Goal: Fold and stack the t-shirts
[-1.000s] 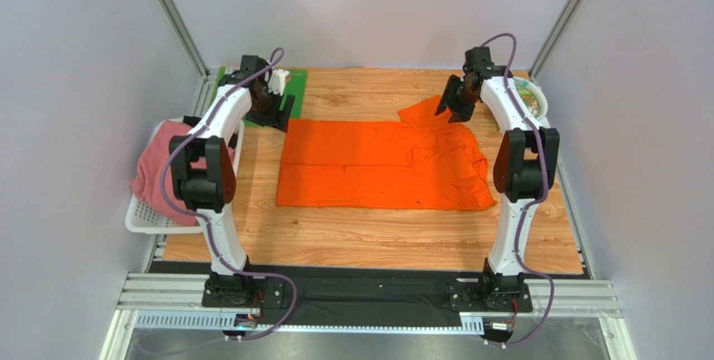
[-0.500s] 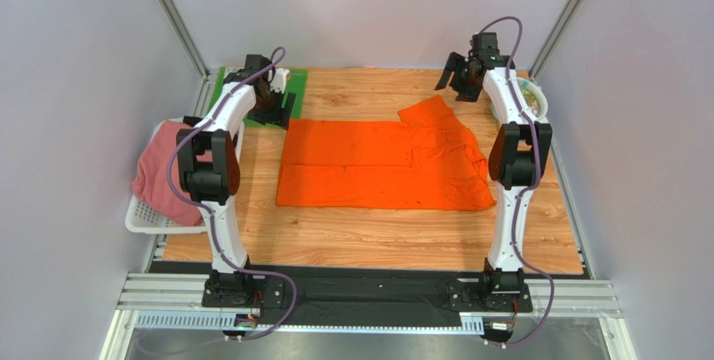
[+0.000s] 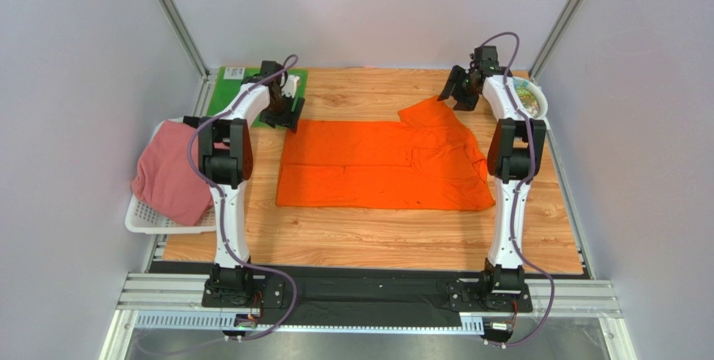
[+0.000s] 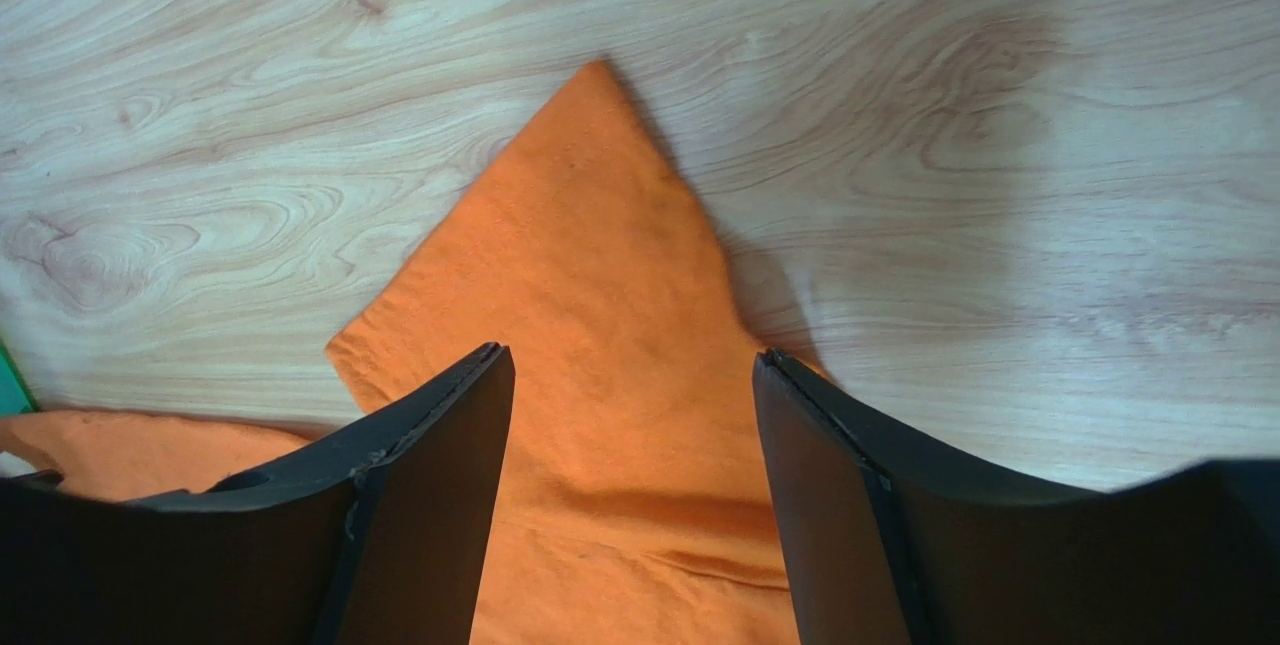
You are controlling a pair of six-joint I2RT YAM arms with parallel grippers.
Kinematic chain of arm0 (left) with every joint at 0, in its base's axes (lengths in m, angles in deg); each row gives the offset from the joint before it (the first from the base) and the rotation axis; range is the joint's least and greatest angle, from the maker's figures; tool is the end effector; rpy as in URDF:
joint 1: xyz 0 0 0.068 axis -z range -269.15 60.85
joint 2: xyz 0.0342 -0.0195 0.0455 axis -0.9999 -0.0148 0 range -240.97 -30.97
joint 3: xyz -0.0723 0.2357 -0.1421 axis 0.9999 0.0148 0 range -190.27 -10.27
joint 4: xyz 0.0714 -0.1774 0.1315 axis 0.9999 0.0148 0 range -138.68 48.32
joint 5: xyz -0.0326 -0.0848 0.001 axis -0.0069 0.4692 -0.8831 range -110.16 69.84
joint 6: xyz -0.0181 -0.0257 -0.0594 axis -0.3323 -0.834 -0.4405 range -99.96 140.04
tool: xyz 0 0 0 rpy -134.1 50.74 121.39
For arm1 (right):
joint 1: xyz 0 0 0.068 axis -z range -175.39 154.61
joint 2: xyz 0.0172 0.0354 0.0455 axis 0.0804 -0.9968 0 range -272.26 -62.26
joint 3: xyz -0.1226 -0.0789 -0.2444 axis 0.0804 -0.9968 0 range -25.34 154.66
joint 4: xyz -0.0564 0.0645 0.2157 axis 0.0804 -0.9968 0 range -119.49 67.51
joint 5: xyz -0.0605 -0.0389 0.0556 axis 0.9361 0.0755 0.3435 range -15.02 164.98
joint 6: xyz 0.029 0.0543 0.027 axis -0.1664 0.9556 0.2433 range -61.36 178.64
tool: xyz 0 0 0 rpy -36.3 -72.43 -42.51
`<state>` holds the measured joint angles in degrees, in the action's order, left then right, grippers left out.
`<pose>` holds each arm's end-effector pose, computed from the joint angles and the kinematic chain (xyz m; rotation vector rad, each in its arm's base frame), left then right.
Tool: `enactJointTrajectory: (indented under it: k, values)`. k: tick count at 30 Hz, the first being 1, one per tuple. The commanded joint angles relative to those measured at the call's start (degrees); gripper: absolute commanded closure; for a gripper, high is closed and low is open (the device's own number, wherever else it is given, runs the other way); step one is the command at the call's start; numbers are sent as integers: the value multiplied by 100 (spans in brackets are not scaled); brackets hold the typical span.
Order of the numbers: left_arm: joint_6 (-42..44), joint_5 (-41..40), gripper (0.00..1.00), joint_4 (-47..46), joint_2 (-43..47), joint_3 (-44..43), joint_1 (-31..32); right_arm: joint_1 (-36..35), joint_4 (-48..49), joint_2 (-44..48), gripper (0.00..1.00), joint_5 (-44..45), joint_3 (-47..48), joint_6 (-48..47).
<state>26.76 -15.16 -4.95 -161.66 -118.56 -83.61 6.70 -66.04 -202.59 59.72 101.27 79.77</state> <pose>0.4690 -0.0502 0.1804 0.3159 2.7038 -0.1130 0.5222 -0.0049 0.1917 0.4202 2.5510 0.4670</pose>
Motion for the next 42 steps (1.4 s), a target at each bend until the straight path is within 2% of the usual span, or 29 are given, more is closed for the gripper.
enactJointTrajectory:
  k: [1,12,23,36,42]
  values:
    - [-13,37,20,4,-167,-526,8,239,303,-82,34,-336,347,5]
    - [-39,177,20,40,-554,-992,8,327,497,-486,36,-1003,689,339]
    - [4,283,20,48,-510,-729,96,354,584,-908,39,-1558,822,533]
    - [-39,415,21,48,-316,-351,307,301,743,-935,50,-1804,541,586]
    - [-39,406,21,40,-299,-333,316,301,786,-926,59,-1822,514,594]
